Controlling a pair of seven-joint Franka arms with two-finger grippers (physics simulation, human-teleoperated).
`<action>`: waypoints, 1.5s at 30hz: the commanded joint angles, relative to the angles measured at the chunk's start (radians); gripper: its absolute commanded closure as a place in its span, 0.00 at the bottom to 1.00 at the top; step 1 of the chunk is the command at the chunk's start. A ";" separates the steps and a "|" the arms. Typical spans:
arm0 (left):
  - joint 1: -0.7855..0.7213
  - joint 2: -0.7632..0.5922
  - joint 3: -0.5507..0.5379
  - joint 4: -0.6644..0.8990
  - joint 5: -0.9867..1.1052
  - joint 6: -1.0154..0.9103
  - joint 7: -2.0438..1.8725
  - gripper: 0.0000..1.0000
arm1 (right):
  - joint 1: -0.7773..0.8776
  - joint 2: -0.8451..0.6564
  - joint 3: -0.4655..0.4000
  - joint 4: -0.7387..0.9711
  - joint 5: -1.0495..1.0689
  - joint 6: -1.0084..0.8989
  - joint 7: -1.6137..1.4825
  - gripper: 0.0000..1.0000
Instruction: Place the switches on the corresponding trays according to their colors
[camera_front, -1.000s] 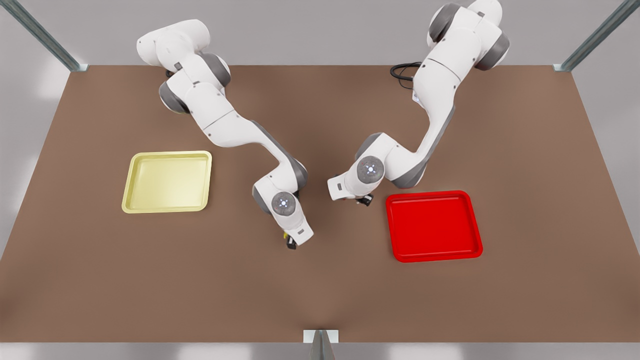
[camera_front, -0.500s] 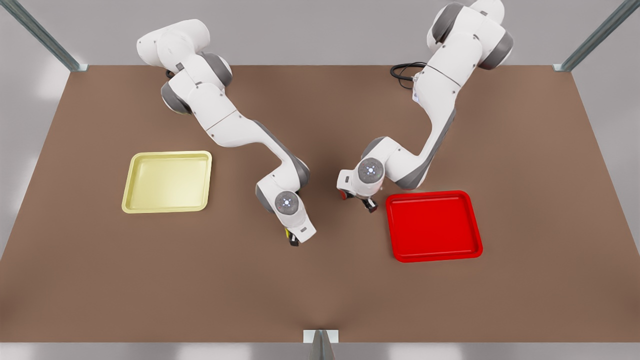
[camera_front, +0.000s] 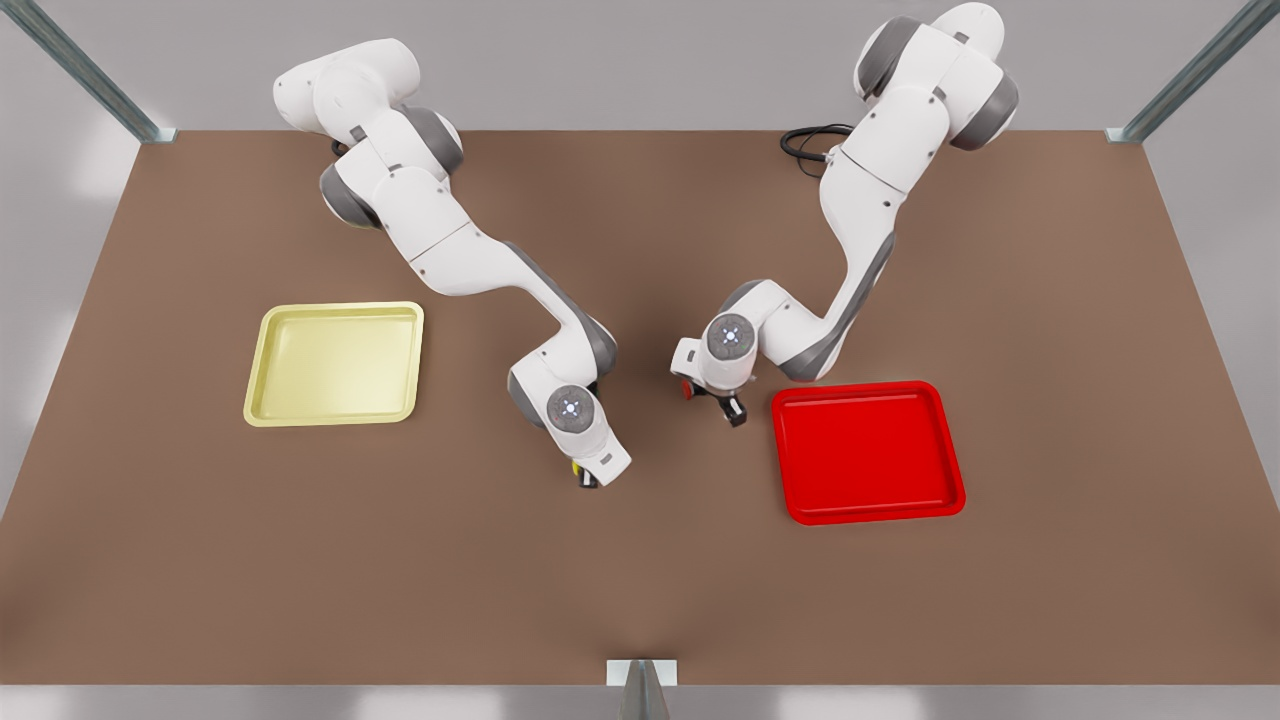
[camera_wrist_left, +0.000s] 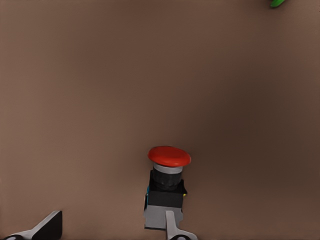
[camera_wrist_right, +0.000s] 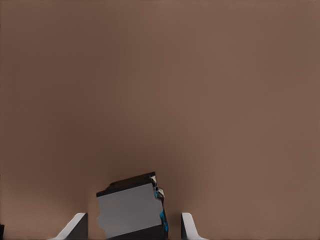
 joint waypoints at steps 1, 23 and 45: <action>-0.004 0.001 0.000 0.000 0.011 0.006 -0.001 0.01 | 0.000 0.001 0.000 0.000 0.000 -0.003 -0.005 0.32; -0.038 0.012 0.000 -0.072 0.009 0.081 -0.002 0.02 | -0.014 -0.001 0.000 0.000 0.003 -0.040 -0.054 0.42; -0.033 0.024 0.000 -0.089 0.011 0.113 -0.001 0.32 | 0.008 0.004 0.000 0.011 0.032 -0.043 -0.053 0.45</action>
